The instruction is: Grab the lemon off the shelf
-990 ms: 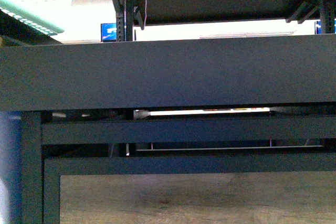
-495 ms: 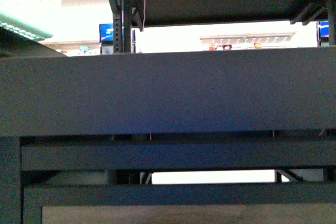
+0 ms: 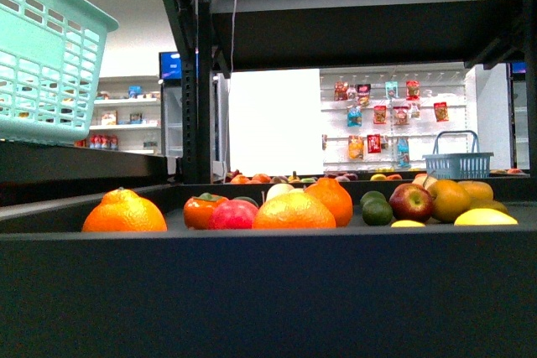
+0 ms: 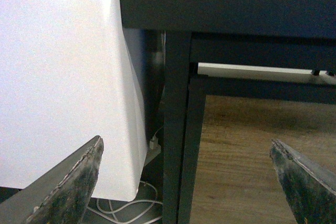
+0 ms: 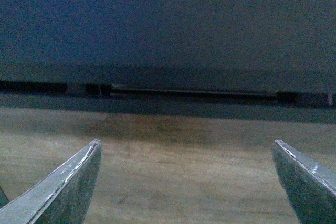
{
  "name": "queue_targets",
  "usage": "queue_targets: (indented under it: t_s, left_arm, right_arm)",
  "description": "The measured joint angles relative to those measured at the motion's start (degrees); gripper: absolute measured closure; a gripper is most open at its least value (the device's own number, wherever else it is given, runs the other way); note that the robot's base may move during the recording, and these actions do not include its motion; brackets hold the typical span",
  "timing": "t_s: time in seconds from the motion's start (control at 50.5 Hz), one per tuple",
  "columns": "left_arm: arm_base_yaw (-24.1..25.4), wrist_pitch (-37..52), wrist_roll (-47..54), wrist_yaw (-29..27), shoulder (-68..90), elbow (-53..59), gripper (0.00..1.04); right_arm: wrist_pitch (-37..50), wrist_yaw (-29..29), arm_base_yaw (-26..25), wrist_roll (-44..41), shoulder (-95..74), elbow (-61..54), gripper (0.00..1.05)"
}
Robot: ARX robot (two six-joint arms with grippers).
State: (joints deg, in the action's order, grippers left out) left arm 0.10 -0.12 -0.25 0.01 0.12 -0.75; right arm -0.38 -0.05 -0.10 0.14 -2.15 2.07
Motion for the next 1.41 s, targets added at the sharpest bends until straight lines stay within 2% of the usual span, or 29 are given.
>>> queue_targets:
  t_s: [1.406]
  left_arm:
    - [0.0, 0.0, 0.0, 0.0, 0.0, 0.0, 0.08]
  right_arm:
    - [0.0, 0.0, 0.0, 0.0, 0.0, 0.0, 0.08]
